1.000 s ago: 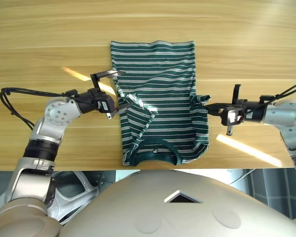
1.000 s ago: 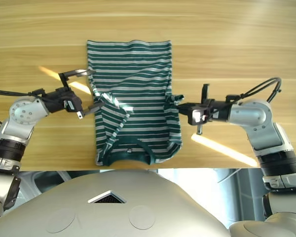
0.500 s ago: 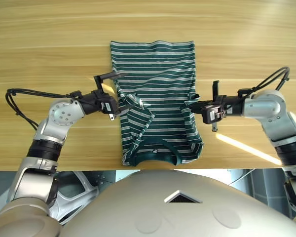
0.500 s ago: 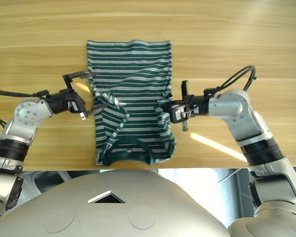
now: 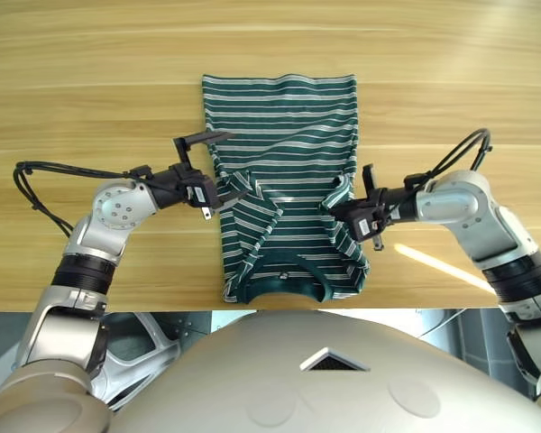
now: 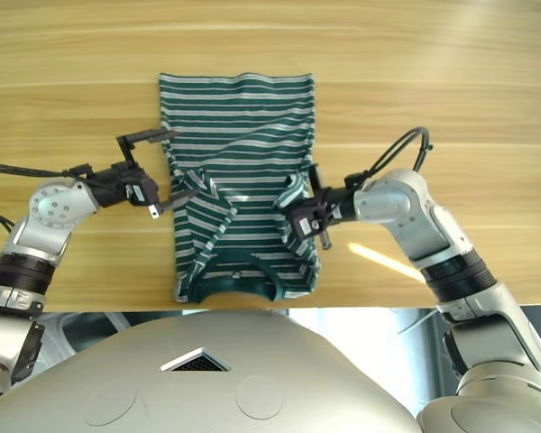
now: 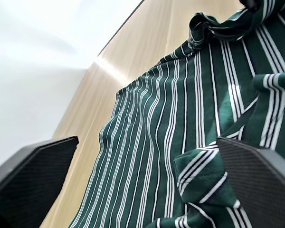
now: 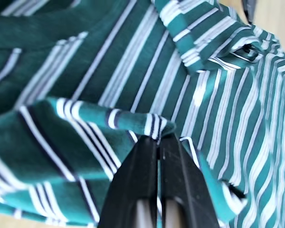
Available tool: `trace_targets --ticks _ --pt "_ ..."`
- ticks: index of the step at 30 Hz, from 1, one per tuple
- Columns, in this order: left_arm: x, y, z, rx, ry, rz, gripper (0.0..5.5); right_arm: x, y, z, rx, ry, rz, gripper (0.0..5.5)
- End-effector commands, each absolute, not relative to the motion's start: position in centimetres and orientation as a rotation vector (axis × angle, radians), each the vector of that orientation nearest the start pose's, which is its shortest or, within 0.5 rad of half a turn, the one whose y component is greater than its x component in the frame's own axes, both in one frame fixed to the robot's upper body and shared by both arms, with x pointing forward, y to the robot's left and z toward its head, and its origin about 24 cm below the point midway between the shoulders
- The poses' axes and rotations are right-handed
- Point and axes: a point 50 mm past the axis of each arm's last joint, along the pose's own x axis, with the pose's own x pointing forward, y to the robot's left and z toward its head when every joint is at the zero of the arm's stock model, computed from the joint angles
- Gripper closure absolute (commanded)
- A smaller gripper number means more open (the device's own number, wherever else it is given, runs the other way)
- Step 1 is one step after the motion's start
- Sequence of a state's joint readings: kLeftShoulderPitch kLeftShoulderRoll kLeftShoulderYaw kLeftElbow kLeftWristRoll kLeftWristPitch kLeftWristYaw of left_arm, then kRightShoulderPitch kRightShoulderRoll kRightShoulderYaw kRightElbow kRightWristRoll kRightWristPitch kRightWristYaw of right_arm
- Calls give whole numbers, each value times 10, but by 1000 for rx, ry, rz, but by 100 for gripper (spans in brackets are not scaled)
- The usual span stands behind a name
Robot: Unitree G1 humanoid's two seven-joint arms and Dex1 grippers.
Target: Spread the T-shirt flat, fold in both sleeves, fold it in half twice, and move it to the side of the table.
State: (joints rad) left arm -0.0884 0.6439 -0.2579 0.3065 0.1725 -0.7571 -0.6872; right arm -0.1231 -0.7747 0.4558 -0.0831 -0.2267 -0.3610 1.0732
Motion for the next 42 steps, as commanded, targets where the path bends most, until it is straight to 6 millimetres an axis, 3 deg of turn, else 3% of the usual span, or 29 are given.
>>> trace_targets --ticks 1,13,15,19,22,25,29,35,42 --pt "227 186 37 886 -165 -1122 10 208 -153 53 -1106 129 1584 498" --pt "230 183 37 875 -172 -1117 10 221 -126 47 -991 57 1466 284" --pt "231 183 37 873 -173 -1118 10 226 -129 55 -968 29 1426 246" --pt "231 184 38 862 -177 -1111 10 238 -178 101 -951 -19 1259 178" --pt "230 182 35 850 -176 -1109 10 227 -221 114 -987 57 1197 129" --pt "229 182 34 844 -177 -1106 10 211 -246 106 -996 164 1197 79" --pt "228 184 34 843 -172 -1102 10 185 -251 86 -930 246 1277 16" --pt "227 187 35 846 -166 -1100 10 165 -233 65 -828 239 1386 16" --pt "228 188 34 847 -164 -1099 10 155 -216 58 -797 214 1461 16"
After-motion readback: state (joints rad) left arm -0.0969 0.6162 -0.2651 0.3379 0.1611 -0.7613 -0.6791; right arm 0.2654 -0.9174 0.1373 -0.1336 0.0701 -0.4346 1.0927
